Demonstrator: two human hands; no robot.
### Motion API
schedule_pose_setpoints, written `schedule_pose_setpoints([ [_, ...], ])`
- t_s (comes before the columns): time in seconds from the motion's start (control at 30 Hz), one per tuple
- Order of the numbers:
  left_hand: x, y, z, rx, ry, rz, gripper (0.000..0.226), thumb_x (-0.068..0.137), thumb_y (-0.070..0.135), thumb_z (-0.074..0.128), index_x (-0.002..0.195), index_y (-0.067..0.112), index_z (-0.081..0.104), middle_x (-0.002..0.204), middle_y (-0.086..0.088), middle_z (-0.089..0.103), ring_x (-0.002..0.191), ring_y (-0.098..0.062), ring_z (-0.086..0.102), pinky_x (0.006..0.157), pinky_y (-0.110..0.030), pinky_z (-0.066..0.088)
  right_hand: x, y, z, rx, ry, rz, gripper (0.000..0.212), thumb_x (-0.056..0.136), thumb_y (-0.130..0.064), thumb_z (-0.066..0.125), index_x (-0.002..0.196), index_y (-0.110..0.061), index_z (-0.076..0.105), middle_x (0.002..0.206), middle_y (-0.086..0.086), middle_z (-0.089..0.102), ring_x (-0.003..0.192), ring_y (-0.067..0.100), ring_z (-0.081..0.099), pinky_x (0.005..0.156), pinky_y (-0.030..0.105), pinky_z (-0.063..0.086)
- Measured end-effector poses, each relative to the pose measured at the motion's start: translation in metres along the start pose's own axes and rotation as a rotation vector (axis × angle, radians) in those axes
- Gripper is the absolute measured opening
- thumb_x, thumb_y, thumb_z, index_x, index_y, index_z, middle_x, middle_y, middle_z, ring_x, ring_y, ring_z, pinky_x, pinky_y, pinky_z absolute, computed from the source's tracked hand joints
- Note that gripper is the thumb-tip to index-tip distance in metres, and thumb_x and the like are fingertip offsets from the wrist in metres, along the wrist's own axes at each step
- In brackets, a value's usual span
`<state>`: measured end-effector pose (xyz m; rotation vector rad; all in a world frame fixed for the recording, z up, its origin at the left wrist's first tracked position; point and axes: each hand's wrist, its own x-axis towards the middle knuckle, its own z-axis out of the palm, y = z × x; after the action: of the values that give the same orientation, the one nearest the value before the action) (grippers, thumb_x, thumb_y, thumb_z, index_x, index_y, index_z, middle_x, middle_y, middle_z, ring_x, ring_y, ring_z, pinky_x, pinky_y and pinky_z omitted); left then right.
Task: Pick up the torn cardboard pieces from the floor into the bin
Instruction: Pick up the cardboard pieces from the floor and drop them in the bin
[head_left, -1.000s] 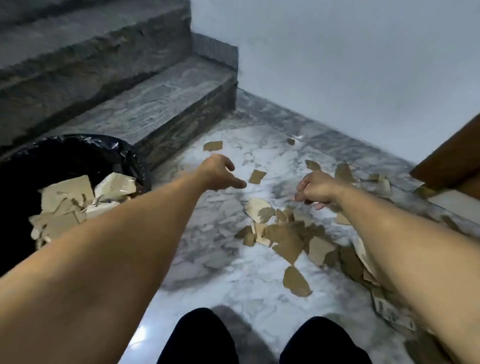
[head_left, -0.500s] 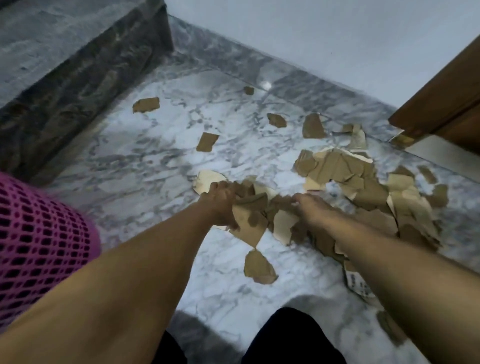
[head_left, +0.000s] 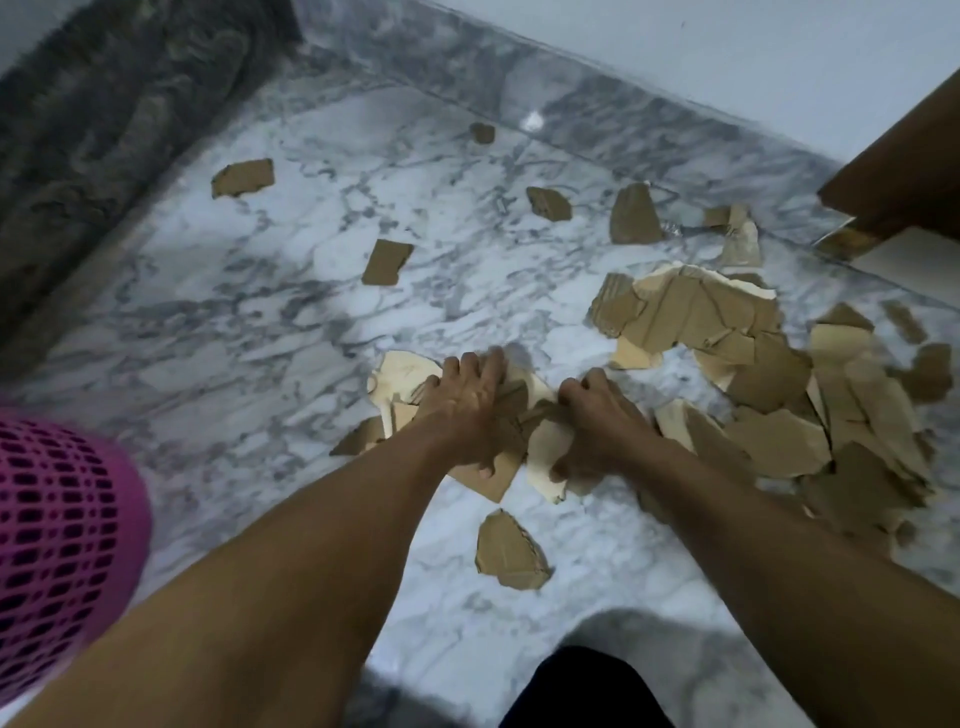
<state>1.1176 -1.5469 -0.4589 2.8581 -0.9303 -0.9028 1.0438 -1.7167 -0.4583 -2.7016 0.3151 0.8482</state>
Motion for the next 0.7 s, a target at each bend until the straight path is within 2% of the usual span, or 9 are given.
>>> schedule_pose_setpoints([
  [0.1, 0.003, 0.0, -0.004, -0.077, -0.041, -0.007, 0.114, 0.05, 0.033, 0.092, 0.14, 0.017, 0.024, 0.133, -0.007, 0.045, 0.123, -0.028, 0.039, 0.094, -0.042, 0.046, 0.002, 0.001, 0.0, 0.014, -0.017, 0.024, 0.082, 0.051, -0.044, 0.091, 0.112, -0.017, 0.044, 0.121, 0.009, 0.037, 0.112, 0.031, 0.043, 0.082, 0.036, 0.042],
  [0.2, 0.003, -0.003, -0.006, -0.175, -0.073, -0.039, 0.07, 0.053, 0.026, 0.09, 0.112, 0.022, 0.053, 0.107, -0.002, 0.06, 0.109, -0.024, 0.052, 0.077, -0.033, 0.047, 0.002, 0.002, -0.001, 0.19, -0.025, 0.016, 0.073, 0.054, -0.032, 0.092, 0.105, -0.018, 0.042, 0.114, 0.008, 0.05, 0.101, 0.03, 0.052, 0.073, 0.035, 0.045],
  [0.27, 0.0, -0.008, -0.011, -0.268, -0.077, -0.07, 0.047, 0.056, 0.02, 0.088, 0.092, 0.021, 0.057, 0.093, -0.002, 0.061, 0.1, -0.025, 0.06, 0.068, -0.029, 0.044, 0.001, 0.001, -0.007, 0.3, -0.031, 0.002, 0.072, 0.056, -0.025, 0.092, 0.108, -0.019, 0.043, 0.111, 0.008, 0.056, 0.099, 0.031, 0.054, 0.074, 0.039, 0.049],
  [0.3, 0.001, -0.01, -0.014, -0.31, -0.07, -0.082, 0.043, 0.058, 0.018, 0.086, 0.089, 0.021, 0.057, 0.092, -0.003, 0.062, 0.098, -0.026, 0.062, 0.067, -0.028, 0.043, 0.001, 0.002, -0.011, 0.334, -0.021, 0.0, 0.071, 0.058, -0.022, 0.092, 0.11, -0.019, 0.044, 0.11, 0.008, 0.057, 0.1, 0.032, 0.055, 0.074, 0.039, 0.049],
  [0.43, -0.008, -0.039, -0.036, -0.388, 0.026, -0.191, 0.04, 0.068, 0.007, 0.076, 0.104, 0.011, 0.06, 0.108, -0.014, 0.065, 0.104, -0.03, 0.061, 0.07, -0.028, 0.043, 0.0, -0.008, -0.031, 0.385, 0.01, -0.049, 0.054, 0.063, -0.015, 0.088, 0.101, -0.025, 0.052, 0.103, 0.004, 0.058, 0.102, 0.031, 0.059, 0.07, 0.032, 0.042],
  [0.5, -0.015, -0.058, -0.048, -0.432, 0.041, -0.24, 0.038, 0.069, 0.004, 0.075, 0.104, 0.009, 0.06, 0.109, -0.014, 0.064, 0.106, -0.029, 0.061, 0.071, -0.028, 0.043, -0.007, -0.021, -0.038, 0.326, -0.075, -0.076, 0.055, 0.064, -0.021, 0.089, 0.11, -0.023, 0.06, 0.107, 0.001, 0.06, 0.105, 0.026, 0.059, 0.074, 0.031, 0.043],
  [0.57, -0.024, -0.071, -0.057, -0.461, 0.035, -0.273, 0.034, 0.07, 0.011, 0.081, 0.097, 0.012, 0.059, 0.11, -0.012, 0.06, 0.109, -0.028, 0.058, 0.074, -0.027, 0.043, -0.02, -0.037, -0.04, 0.231, -0.188, -0.112, 0.064, 0.063, -0.03, 0.089, 0.119, -0.018, 0.061, 0.108, -0.002, 0.058, 0.101, 0.02, 0.057, 0.078, 0.029, 0.043],
  [0.63, -0.031, -0.079, -0.058, -0.406, 0.032, -0.291, 0.036, 0.071, 0.024, 0.082, 0.095, 0.015, 0.057, 0.122, -0.015, 0.051, 0.118, -0.031, 0.047, 0.088, -0.029, 0.042, -0.032, -0.051, -0.03, 0.189, -0.3, -0.163, 0.064, 0.064, -0.034, 0.088, 0.119, -0.018, 0.061, 0.112, -0.002, 0.061, 0.103, 0.02, 0.058, 0.081, 0.03, 0.046],
  [0.7, -0.035, -0.084, -0.05, -0.358, 0.029, -0.316, 0.051, 0.073, 0.031, 0.08, 0.113, 0.012, 0.055, 0.136, -0.016, 0.035, 0.128, -0.032, 0.03, 0.103, -0.033, 0.034, -0.041, -0.059, -0.012, 0.157, -0.387, -0.2, 0.063, 0.067, -0.036, 0.086, 0.123, -0.022, 0.059, 0.12, -0.001, 0.06, 0.109, 0.022, 0.058, 0.085, 0.031, 0.046],
])
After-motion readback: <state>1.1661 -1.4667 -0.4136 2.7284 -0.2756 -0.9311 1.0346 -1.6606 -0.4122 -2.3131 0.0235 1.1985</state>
